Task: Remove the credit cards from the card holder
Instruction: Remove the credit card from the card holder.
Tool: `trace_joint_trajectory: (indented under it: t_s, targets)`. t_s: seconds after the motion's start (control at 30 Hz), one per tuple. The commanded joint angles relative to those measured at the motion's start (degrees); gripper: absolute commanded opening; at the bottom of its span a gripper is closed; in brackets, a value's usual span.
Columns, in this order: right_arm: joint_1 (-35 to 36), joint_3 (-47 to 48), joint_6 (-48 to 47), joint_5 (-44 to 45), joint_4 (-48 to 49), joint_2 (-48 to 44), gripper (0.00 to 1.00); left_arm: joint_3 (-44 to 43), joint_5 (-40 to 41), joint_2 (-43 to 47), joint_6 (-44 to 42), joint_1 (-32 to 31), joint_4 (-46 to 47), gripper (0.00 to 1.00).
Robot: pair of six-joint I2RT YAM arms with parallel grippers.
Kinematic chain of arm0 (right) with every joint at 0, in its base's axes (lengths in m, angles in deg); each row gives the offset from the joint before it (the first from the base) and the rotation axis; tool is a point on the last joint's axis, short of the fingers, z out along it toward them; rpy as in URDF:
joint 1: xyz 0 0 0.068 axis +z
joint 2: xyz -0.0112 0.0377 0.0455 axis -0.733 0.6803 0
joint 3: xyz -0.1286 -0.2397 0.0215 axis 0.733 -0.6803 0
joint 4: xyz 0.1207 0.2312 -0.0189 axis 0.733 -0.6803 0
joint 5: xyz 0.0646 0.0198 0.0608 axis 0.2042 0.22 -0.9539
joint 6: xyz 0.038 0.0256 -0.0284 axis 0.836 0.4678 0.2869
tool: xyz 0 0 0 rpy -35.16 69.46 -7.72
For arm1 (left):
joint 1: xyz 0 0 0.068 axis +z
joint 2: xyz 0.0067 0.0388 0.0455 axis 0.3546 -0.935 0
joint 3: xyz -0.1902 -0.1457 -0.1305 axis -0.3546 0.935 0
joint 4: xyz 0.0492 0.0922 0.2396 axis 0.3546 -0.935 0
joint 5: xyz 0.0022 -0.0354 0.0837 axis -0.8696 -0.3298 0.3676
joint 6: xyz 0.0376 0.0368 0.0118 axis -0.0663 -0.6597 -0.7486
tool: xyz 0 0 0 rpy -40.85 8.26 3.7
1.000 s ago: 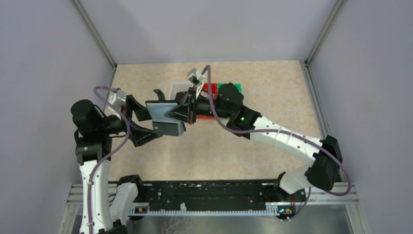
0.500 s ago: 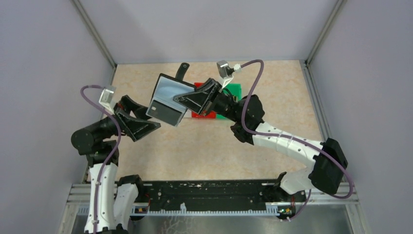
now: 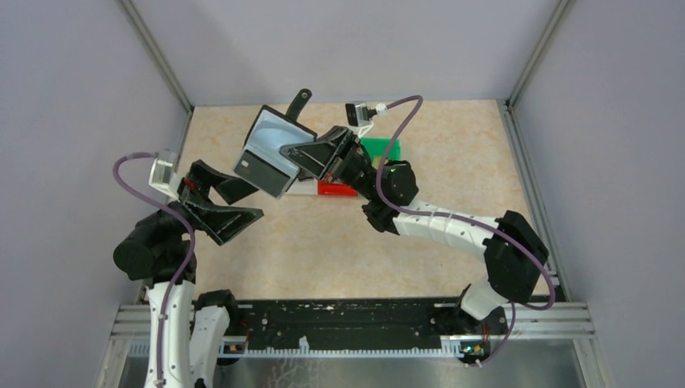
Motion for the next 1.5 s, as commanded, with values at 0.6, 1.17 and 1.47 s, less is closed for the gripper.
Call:
trace_joint_trajectory:
  t_s: [0.6, 1.17, 1.47]
  targets:
    - [11.0, 24.3, -1.2, -4.2, -1.8, 0.4, 0.0, -5.3, 5.8, 6.5, -6.7, -0.2, 15.5, 0.99]
    - [15.5, 23.0, -15.1, -2.2, -8.9, -2.0, 0.0, -13.2, 10.8, 8.6, -4.6, -1.2, 14.1, 0.99]
    - [16.1, 18.2, -22.9, -0.8, -7.4, -4.6, 0.0, -12.6, 18.5, 8.3, -3.4, -4.8, 2.3, 0.98]
